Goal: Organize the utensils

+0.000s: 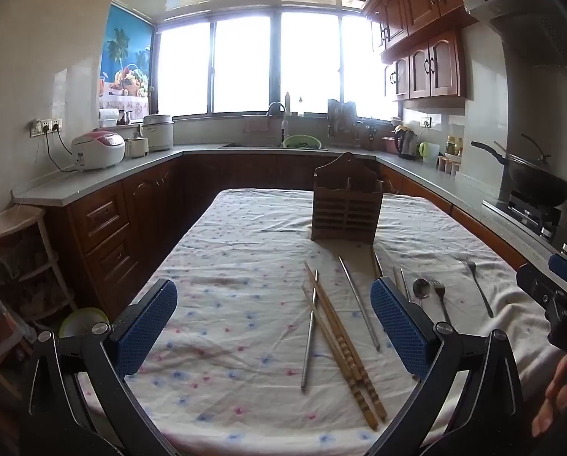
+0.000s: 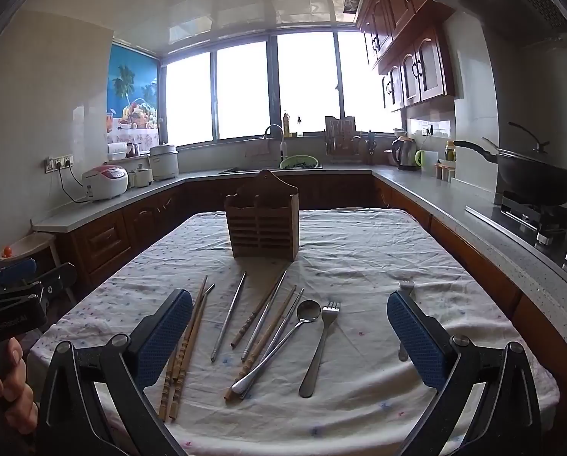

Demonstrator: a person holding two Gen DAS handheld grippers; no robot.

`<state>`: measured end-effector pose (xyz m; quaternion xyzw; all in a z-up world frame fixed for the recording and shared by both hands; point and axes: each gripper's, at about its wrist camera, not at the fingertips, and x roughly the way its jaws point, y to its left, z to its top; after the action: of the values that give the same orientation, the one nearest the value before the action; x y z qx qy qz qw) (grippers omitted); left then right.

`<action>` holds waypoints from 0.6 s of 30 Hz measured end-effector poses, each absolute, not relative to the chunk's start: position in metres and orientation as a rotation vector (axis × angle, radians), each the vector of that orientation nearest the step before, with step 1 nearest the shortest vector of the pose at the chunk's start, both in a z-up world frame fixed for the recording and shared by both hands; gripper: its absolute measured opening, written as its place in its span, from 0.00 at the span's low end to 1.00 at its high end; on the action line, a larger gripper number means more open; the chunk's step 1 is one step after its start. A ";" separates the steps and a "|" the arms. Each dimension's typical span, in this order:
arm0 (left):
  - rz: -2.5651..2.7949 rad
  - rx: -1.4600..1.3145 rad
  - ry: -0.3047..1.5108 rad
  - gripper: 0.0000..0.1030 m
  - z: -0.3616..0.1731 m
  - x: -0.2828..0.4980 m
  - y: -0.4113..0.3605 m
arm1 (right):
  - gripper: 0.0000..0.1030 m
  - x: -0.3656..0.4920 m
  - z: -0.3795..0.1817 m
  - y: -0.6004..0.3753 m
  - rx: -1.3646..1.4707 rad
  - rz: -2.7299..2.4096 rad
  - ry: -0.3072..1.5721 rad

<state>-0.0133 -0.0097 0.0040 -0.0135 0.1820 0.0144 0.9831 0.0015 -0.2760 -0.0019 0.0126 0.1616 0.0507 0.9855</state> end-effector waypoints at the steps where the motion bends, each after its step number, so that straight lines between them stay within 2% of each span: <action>1: 0.029 -0.026 0.365 1.00 0.004 -0.014 -0.010 | 1.00 0.002 -0.003 -0.276 0.025 0.102 0.325; 18: 0.031 -0.029 0.368 1.00 0.005 -0.013 -0.009 | 1.00 0.005 0.000 -0.277 0.019 0.108 0.327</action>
<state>-0.0130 -0.0089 0.0050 -0.0144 0.1830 0.0156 0.9829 0.0047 -0.2765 -0.0002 0.0096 0.1625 0.0539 0.9852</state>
